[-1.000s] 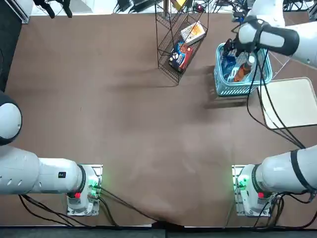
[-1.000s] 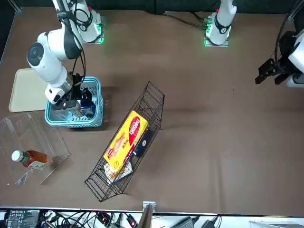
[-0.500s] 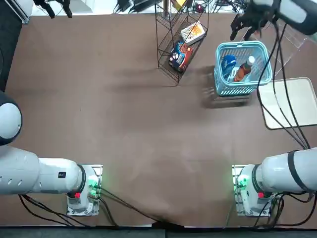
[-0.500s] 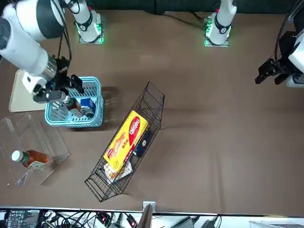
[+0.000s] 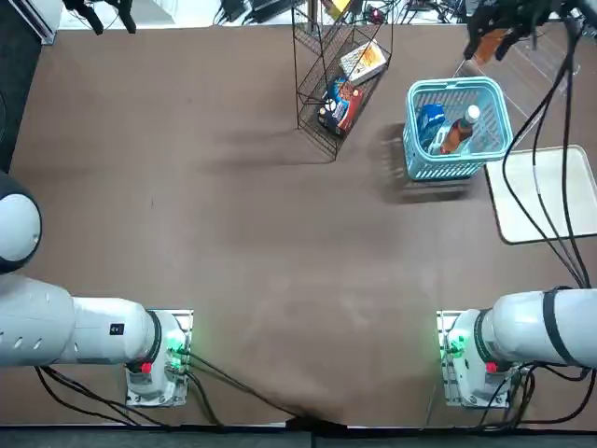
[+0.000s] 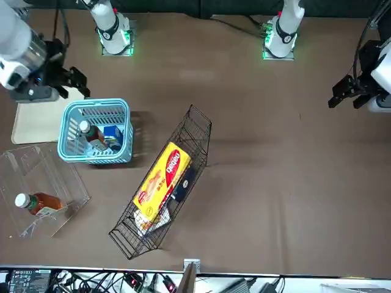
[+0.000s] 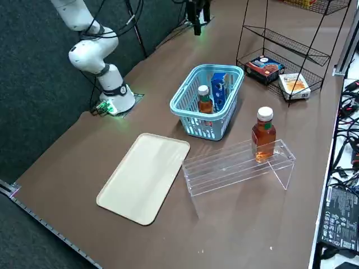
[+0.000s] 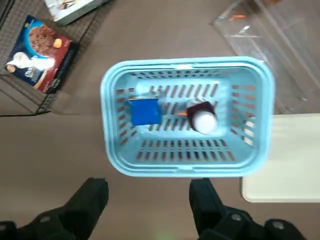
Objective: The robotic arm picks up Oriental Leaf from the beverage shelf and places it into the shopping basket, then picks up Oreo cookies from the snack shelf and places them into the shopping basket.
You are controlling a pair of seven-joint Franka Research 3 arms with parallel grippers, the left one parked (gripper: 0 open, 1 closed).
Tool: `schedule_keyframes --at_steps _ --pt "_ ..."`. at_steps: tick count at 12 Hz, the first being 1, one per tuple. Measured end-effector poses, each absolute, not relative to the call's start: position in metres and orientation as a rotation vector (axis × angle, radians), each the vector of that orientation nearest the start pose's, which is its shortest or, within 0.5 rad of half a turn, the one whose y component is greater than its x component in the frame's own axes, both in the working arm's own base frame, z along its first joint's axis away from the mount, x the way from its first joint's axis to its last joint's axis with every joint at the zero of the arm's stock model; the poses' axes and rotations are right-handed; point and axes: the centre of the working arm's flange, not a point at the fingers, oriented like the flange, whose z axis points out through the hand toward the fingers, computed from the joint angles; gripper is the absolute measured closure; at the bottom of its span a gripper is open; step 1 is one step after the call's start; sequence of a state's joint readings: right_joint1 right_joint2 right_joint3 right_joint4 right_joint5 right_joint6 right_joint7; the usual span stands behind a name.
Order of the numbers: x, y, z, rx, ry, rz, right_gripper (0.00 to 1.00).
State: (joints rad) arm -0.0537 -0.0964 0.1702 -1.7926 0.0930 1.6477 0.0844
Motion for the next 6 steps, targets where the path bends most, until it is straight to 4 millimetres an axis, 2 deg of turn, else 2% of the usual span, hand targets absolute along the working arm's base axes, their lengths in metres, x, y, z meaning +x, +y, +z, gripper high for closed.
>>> schedule_keyframes --at_steps 6 --pt "0.519 0.005 0.627 -3.13 0.098 0.004 0.0"
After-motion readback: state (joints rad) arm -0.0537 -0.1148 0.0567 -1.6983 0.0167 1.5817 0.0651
